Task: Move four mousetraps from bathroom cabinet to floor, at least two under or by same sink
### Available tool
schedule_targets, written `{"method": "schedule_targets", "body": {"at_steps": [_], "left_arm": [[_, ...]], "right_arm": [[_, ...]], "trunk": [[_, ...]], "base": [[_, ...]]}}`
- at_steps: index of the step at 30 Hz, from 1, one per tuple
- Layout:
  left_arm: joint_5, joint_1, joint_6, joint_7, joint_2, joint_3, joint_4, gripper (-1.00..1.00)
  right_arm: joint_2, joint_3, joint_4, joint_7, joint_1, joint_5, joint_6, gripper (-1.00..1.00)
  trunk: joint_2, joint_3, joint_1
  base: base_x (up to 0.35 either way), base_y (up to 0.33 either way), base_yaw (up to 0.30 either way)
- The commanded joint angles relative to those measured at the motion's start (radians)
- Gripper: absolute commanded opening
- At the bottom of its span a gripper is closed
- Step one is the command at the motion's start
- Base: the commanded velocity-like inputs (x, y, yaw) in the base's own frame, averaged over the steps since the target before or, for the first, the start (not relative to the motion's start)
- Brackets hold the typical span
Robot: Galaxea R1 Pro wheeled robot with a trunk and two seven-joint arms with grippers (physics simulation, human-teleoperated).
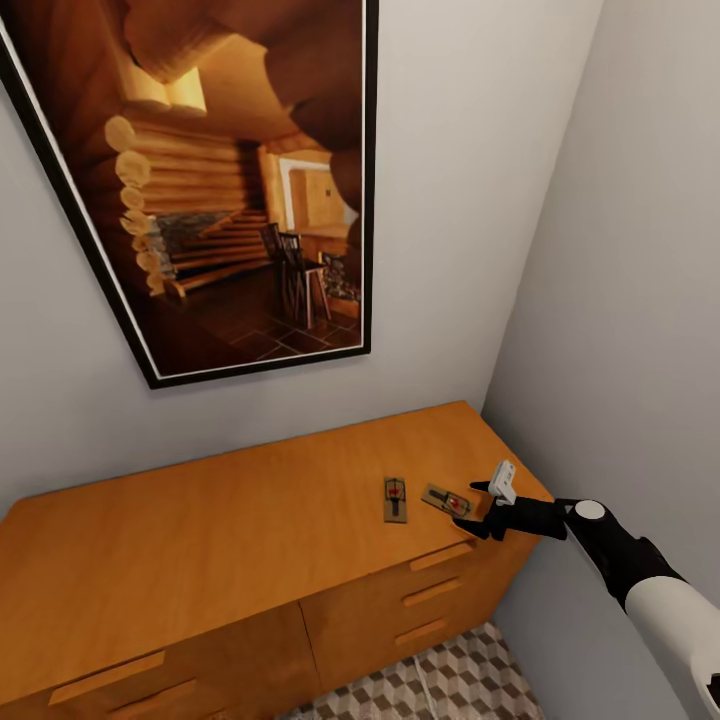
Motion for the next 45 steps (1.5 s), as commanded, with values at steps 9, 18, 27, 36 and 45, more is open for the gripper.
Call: {"method": "schedule_targets", "body": {"at_steps": [9,18,27,36,45], "left_arm": [[0.007,-0.001,-0.006,0.002,-0.001,-0.008,0.002,1.00],[0.007,-0.001,-0.006,0.002,-0.005,-0.008,0.003,1.00],[0.007,-0.001,-0.006,0.002,-0.005,-0.008,0.003,1.00],[0.007,-0.001,-0.006,0.002,-0.005,-0.008,0.003,1.00],[0.007,-0.001,-0.006,0.002,-0.005,-0.008,0.003,1.00]], "right_arm": [[-0.001,0.002,-0.001,-0.002,-0.001,0.008,-0.010,1.00],[-0.001,0.002,-0.001,-0.002,-0.001,0.008,-0.010,1.00],[-0.001,0.002,-0.001,-0.002,-0.001,0.008,-0.010,1.00],[-0.001,0.003,-0.001,-0.003,-0.001,0.009,-0.011,1.00],[-0.001,0.004,-0.001,-0.003,-0.001,0.010,-0.011,1.00]], "trunk": [[-0.002,-0.014,0.000],[-0.002,-0.027,0.000],[-0.002,-0.039,0.000],[-0.002,-0.044,0.000],[-0.002,-0.045,0.000]], "base": [[0.000,0.000,0.000],[0.000,0.000,0.000],[0.000,0.000,0.000],[0.000,0.000,0.000],[0.000,0.000,0.000]]}}
